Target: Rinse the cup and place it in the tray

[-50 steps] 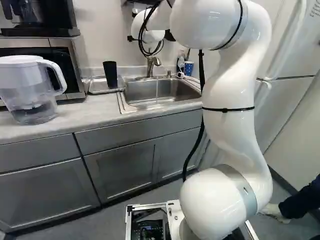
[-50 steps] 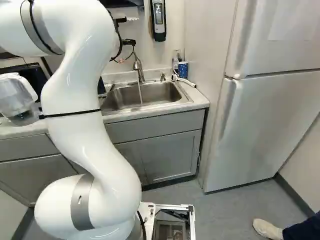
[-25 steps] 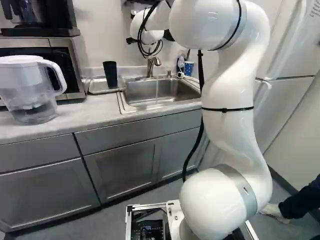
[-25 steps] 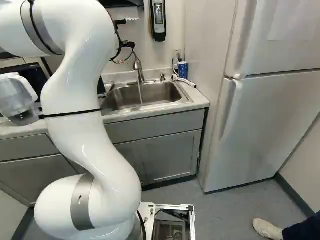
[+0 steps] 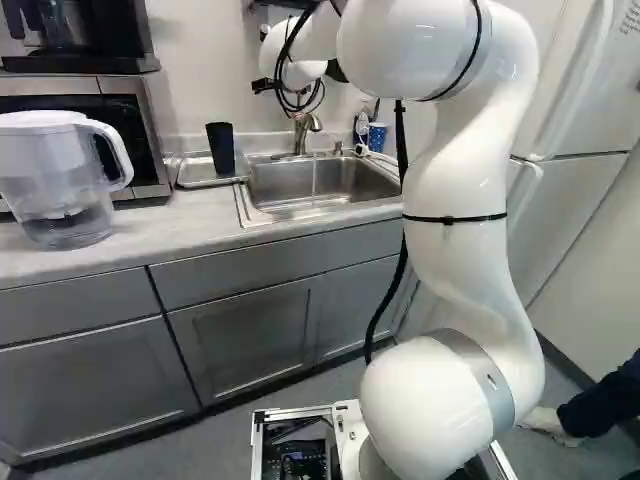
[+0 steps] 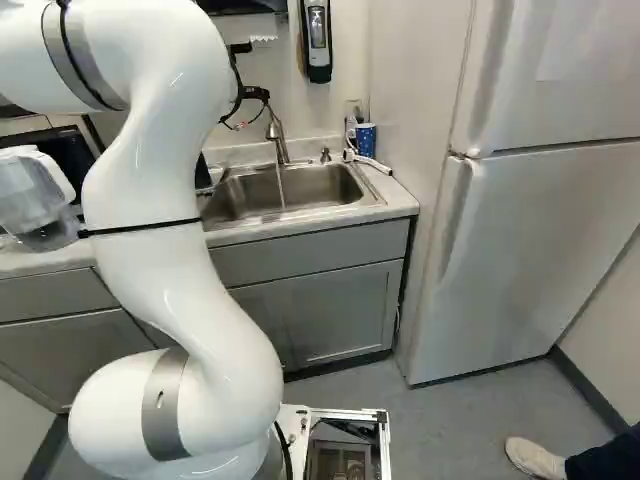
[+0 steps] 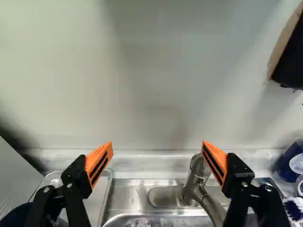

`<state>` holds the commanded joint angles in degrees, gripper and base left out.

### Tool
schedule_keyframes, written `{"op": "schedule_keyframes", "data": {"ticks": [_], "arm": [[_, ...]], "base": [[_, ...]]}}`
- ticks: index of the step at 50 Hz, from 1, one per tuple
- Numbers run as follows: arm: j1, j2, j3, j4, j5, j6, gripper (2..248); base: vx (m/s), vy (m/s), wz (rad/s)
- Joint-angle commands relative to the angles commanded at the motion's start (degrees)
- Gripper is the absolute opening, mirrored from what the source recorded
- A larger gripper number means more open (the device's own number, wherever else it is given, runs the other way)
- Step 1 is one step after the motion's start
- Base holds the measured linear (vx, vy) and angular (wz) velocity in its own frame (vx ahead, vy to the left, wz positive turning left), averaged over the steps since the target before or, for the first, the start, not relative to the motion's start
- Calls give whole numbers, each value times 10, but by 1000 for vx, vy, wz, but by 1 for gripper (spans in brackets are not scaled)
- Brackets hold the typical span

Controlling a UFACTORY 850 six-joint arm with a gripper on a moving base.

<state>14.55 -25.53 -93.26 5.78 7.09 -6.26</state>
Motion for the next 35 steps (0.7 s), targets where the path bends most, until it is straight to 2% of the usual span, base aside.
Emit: {"op": "schedule_keyframes", "data": {"ticks": [35], "arm": [[-11, 7, 8, 0, -1, 0, 247]], "base": [[0, 0, 0]]}}
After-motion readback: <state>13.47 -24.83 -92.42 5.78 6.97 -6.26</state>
